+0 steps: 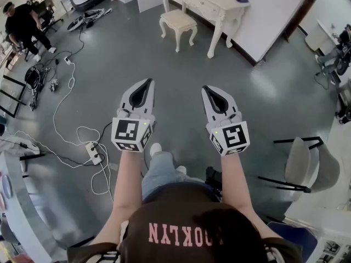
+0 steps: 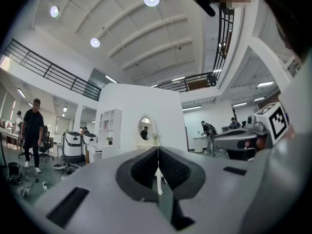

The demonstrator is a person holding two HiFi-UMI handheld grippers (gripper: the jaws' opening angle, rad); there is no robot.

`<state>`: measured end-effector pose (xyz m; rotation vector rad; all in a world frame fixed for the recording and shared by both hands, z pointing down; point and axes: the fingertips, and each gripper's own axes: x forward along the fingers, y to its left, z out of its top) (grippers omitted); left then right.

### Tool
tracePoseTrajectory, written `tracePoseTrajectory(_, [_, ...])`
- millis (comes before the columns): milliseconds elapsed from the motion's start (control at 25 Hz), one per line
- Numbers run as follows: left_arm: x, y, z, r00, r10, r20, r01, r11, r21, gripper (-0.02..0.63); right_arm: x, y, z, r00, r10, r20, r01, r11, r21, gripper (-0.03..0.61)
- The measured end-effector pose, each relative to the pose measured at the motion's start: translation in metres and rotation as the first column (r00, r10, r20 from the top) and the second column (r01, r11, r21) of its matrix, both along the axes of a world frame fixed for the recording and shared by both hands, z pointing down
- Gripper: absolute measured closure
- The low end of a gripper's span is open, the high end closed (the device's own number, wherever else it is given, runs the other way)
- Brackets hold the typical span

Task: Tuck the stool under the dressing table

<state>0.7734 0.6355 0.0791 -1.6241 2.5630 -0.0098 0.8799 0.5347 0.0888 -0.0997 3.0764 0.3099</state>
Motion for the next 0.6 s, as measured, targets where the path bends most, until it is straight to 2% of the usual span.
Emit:
tracePoseTrajectory(320, [-0.026,-0.011,0.01,1.0,0.013,-0.004,-0.013,1.0,-0.009,0.609,-0.019,-0.008,0.015,1.0,0.014,-0.014,-0.014,1.0,-0.018,0.58])
tracePoseTrajectory(600, [-0.1,-0.039,0.017,1.0,0.016,-0.015,-0.016,1.0,-0.006,0.609,-0.086,-0.045,0.023,0.998,0.057,-0.014,-0.058,0.997,-0.041,0.58])
